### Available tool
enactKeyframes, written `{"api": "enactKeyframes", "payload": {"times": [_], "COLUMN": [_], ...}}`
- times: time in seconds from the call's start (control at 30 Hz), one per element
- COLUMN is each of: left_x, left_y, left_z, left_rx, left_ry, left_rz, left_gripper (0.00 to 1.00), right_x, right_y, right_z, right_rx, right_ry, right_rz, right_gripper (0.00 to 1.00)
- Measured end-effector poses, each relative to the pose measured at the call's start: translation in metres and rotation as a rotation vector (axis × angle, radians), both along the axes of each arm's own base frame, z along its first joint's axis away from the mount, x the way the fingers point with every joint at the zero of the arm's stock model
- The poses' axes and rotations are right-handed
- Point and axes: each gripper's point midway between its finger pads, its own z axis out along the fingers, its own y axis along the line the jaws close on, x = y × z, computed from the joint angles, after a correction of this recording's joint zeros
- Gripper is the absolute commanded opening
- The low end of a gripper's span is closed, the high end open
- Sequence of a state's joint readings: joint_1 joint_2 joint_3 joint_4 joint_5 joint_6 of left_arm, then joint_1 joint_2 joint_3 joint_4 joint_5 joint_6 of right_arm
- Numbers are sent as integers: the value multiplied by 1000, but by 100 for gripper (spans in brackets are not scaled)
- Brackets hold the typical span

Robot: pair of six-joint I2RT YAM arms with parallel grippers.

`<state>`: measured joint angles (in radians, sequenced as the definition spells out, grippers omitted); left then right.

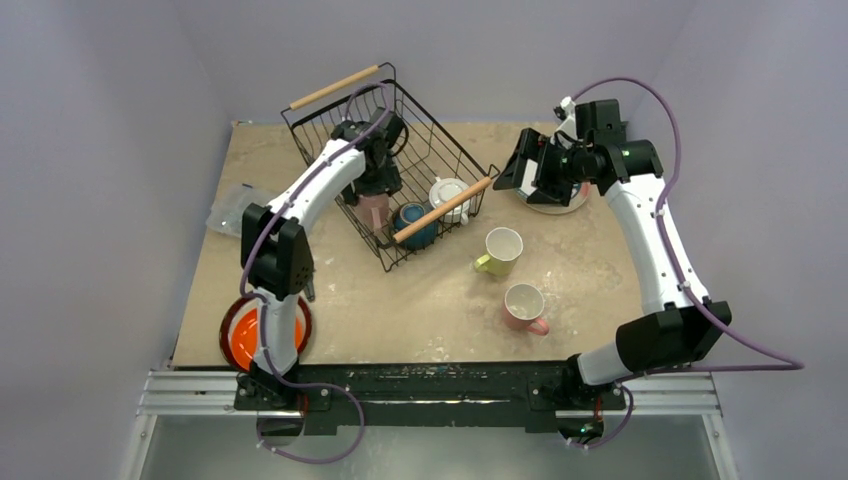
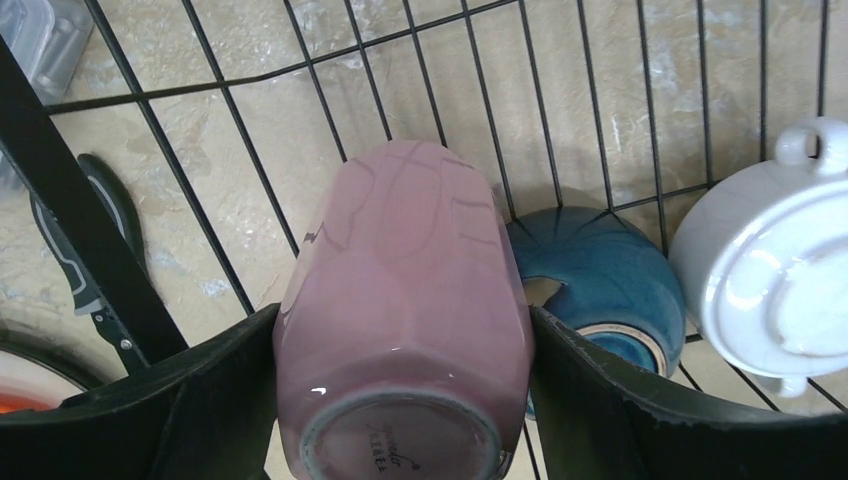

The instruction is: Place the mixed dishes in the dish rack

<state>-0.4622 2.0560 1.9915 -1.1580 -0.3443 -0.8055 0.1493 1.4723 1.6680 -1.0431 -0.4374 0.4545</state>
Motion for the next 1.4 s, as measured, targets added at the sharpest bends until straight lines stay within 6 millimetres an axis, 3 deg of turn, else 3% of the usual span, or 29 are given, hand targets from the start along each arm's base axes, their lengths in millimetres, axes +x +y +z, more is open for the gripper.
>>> {"api": "enactKeyframes", "payload": {"times": [0.3,0.57,0.9,1.03,1.23,1.4], "left_x": [-10,-14,-19,-22,-34,-45], "left_y": [-6,-6,-3,-4,-5,-3], "left_z": [-25,-36,-39,-38,-33,-13], "left_rx": [7,0,3,-2,-24,-47], "left_ry": [23,35,50,58,91,85], "left_rz": [64,114,126,118,96,73], "left_gripper": [0,48,80,99,100,100], "right_x": [-4,-6,-9,-12,-20,-27], "right_y": [1,3,-2,-8,-25,-34], "right_z": [-8,-13,-25,-31,-50,-73], "right_rx": [4,8,-22,-56,-150,-208], "right_ry": [23,40,56,52,61,102], "right_rz": [14,24,19,7,-15,-19], "right_gripper": [90,90,91,91,91,91]}}
